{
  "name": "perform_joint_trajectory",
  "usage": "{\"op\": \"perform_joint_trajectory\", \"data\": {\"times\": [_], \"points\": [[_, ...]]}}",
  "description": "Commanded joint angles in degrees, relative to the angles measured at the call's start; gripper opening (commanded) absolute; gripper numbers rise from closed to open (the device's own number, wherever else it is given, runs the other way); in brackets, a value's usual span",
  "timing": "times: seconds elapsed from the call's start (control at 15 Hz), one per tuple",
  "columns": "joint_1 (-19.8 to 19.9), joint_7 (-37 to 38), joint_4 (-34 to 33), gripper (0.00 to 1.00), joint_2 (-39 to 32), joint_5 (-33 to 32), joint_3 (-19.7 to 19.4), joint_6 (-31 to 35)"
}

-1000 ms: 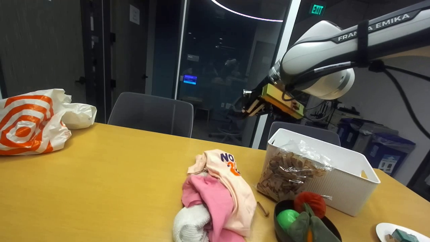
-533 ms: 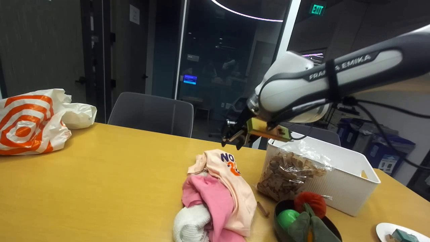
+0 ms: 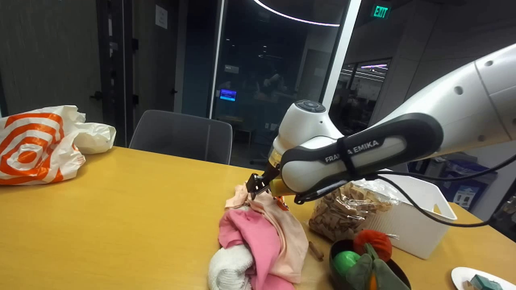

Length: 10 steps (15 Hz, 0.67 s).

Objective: Pick up the cloths on the table and hang them around the white basket

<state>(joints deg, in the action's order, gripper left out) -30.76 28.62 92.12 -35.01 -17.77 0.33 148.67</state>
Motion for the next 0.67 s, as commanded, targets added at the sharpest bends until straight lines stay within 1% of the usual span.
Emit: {"op": "perform_joint_trajectory", "data": {"times": [0.0, 0.13, 0.2, 0.27, 0.33, 0.6], "points": [[-3.27, 3.07, -6.32, 1.00, -3.98, -2.66, -3.75, -2.46], [-4.40, 4.22, -7.89, 1.00, -4.97, -3.02, -5.11, -4.97], [-4.54, 4.04, -8.15, 0.75, -4.94, -2.75, -5.22, -6.26], [-4.66, 3.99, -8.44, 0.73, -4.95, -2.60, -5.29, -7.19], [-4.52, 3.56, -8.52, 0.66, -4.69, -2.31, -4.98, -8.26], [-3.86, 2.75, -9.62, 0.34, -4.27, -1.43, -3.71, -13.65]]}}
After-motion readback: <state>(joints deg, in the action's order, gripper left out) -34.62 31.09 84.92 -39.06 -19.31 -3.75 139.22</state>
